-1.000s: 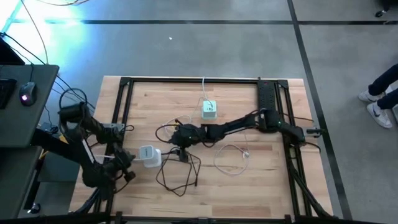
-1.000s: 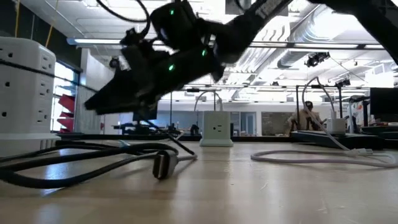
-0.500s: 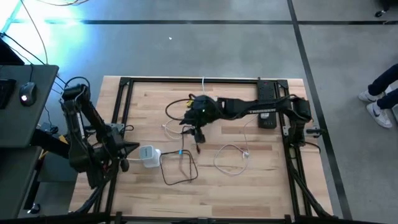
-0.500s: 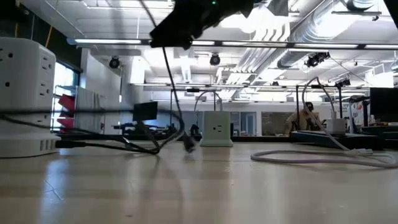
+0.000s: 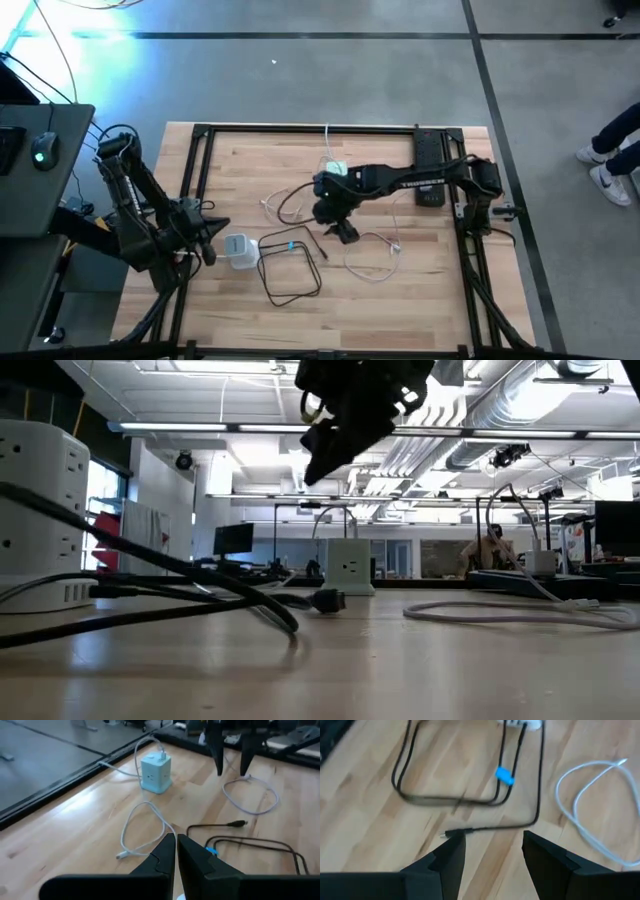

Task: Insert USB
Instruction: Return to Home Position

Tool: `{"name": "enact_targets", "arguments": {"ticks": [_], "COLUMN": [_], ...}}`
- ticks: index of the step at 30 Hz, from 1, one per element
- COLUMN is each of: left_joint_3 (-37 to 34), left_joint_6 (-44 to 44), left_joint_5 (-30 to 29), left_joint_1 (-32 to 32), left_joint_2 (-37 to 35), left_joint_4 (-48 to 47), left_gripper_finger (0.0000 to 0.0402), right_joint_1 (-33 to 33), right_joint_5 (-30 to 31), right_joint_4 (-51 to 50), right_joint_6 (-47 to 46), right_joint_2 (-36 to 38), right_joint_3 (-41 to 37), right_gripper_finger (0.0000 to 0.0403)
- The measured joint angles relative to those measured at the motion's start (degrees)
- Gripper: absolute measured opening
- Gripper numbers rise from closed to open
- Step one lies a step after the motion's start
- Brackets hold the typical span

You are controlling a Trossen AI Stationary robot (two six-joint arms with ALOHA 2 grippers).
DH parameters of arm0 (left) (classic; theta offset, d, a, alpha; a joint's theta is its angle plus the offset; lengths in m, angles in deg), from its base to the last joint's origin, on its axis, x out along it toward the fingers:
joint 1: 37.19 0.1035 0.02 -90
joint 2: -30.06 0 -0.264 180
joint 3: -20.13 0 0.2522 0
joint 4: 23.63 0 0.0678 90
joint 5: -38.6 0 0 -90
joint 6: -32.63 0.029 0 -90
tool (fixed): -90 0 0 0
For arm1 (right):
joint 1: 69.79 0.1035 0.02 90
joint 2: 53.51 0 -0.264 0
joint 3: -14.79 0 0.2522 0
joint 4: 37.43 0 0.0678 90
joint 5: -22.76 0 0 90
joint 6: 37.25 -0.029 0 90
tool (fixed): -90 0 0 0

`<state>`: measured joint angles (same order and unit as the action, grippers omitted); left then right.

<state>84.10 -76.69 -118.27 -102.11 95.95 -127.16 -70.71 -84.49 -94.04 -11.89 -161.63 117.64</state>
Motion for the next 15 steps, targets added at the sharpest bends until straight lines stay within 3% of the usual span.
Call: {"name": "enact_targets", "arguments": {"ticks": [6,11,15], "left_joint_3": [-0.02,-0.15,-2.5], "left_joint_6": [-8.14,-6.08,-9.1], "left_joint_5": [-7.91,-11.36,-18.36], "left_joint_1": [1.25,2.06,1.2], "left_joint_2": [-1.27,-3.67,-6.34], "left_joint_4": [-0.2,-0.16,-0.15], "left_gripper_finger": [0.0,0.0,0.0], "right_joint_1": [-2.16,-5.95,-8.24], "right_joint_5": [-0.43,-3.74,-3.0], "right_joint_4": [-5.93,-10.48,-6.96], "right_joint_6": [-2.41,-5.88,-10.06], "right_joint_2": [9.33,20.3,32.46], "right_joint_3": [-0.01,-0.39,-9.88], "right_gripper_finger": [0.0176,0.0176,0.0176]}}
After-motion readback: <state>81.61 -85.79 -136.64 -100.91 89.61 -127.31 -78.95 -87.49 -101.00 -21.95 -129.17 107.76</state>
